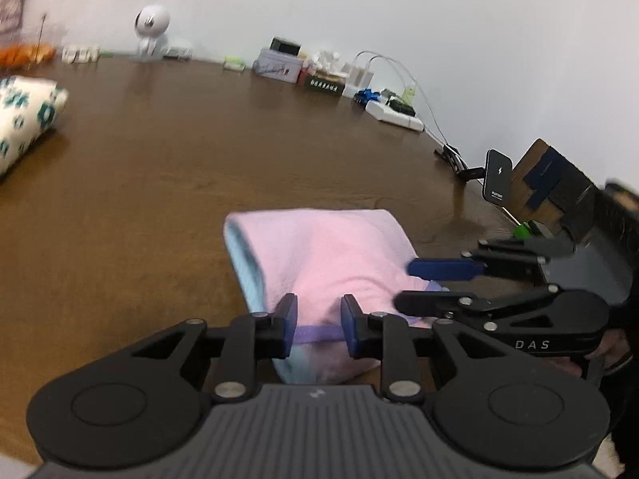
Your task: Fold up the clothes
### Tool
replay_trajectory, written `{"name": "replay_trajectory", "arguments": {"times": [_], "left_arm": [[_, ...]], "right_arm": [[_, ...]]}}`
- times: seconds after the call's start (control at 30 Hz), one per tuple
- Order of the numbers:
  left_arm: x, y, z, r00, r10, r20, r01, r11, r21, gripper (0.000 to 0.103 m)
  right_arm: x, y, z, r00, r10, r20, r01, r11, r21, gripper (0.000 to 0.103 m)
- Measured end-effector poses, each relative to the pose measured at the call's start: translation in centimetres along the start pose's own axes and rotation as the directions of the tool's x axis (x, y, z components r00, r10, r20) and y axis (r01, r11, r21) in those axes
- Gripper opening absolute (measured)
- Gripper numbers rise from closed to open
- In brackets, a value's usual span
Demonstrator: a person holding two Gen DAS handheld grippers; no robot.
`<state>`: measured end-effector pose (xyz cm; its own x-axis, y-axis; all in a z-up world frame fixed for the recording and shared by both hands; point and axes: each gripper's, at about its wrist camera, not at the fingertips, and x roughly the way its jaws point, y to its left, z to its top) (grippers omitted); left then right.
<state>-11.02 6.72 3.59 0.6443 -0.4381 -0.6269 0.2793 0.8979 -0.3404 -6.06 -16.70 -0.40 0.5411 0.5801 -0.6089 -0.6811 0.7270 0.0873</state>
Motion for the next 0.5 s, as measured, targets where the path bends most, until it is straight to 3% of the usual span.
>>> {"name": "replay_trajectory", "arguments": {"times": [0.07,0.13,0.2,0.33,0.4,0.43,0.5], "left_arm": [[-0.8,0.3,0.4,1.0,0.004,-0.007,-0.004,1.0,-0.008,0.032],[-1.7,0.0,0.6,1.0,0.023,-0.005,-0.022,0.999,0.028,0.064],[-2.6,-0.7,0.2,0.999,0.045,0.007,-0.045,0.995,0.092,0.069],[-2.5,-2.6,-1.2,0.997,0.069,0.017,-0.071,0.978,0.194,0.076],[-1.9,-3.1,-1.8,0.995,0.095,0.008,-0.094,0.965,0.244,0.068],[-1.6,-3.2,-2.0,0.995,0.098,-0.002,-0.094,0.959,0.266,0.044],[-1.0,-3.1,-2.3,0.994,0.113,-0.015,-0.104,0.951,0.291,0.019]], "right_arm": [[-1.2,0.1,-0.6,1.0,-0.008,0.02,0.007,0.999,0.038,0.039],[-2.7,0.3,-0.8,0.997,-0.027,0.074,0.024,0.999,0.047,0.041],[-3.3,0.1,-1.1,0.995,-0.036,0.091,0.03,0.998,0.062,0.049],[-2.9,0.0,-1.9,0.998,-0.037,0.053,0.033,0.996,0.079,0.051],[-2.5,0.8,-2.3,0.999,-0.03,0.03,0.029,0.999,0.042,0.045],[-2.4,1.0,-2.4,0.999,-0.039,0.033,0.038,0.999,0.039,0.044],[-2.2,1.4,-2.5,0.998,-0.057,0.039,0.055,0.998,0.034,0.029]]}}
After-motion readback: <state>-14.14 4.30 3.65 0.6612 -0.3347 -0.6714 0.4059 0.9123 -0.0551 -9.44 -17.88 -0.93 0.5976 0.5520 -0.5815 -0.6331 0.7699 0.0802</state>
